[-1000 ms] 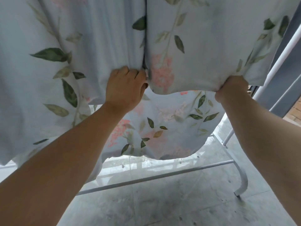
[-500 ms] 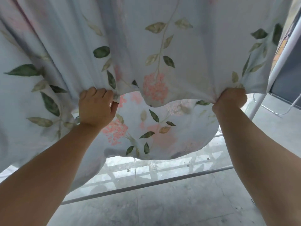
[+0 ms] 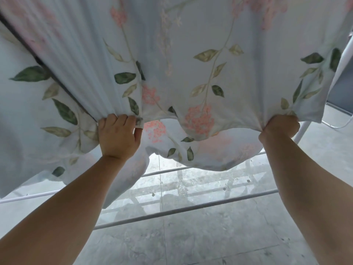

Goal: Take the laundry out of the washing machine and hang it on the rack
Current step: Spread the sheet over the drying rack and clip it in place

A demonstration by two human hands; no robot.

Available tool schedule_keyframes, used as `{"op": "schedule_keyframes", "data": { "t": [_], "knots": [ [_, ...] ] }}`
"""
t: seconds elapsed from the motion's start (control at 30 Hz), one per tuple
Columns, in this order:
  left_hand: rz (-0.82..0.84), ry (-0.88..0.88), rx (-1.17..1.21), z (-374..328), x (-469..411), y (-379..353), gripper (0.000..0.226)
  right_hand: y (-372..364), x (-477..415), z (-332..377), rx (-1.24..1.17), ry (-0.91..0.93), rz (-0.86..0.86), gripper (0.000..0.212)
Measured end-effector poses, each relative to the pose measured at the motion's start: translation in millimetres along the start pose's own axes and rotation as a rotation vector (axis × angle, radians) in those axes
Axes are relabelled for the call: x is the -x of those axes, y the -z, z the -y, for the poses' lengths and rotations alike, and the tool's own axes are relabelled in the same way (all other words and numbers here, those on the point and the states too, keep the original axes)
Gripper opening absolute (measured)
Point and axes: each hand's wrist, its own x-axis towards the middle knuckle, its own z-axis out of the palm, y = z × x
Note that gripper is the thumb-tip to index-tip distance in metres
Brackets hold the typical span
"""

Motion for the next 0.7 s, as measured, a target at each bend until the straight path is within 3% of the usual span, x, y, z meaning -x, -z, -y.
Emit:
{"op": "schedule_keyframes", "data": {
  "t": [0.33, 0.37, 0.5, 0.7],
  "knots": [
    [0.069, 0.04, -0.007, -2.7, 36.5, -19.3, 0.02, -30.1, -23.8, -27.3, -0.274, -0.097, 0.02, 0.056],
    [0.064, 0.045, -0.001, -4.5, 39.9, -21.2, 0.021, -32.9, -24.7, -28.7, -0.407, -0.151, -0.013, 0.057],
    [0.08, 0.056, 0.012, -8.2, 52.8, -27.2, 0.025, -44.8, -19.6, -30.2, -0.445, -0.204, 0.01, 0.064],
    [0.176, 0.075, 0.027, -9.8, 77.6, -36.6, 0.025, -70.8, -21.9, -34.9, -0.721, -0.341, -0.012, 0.072]
  ]
}}
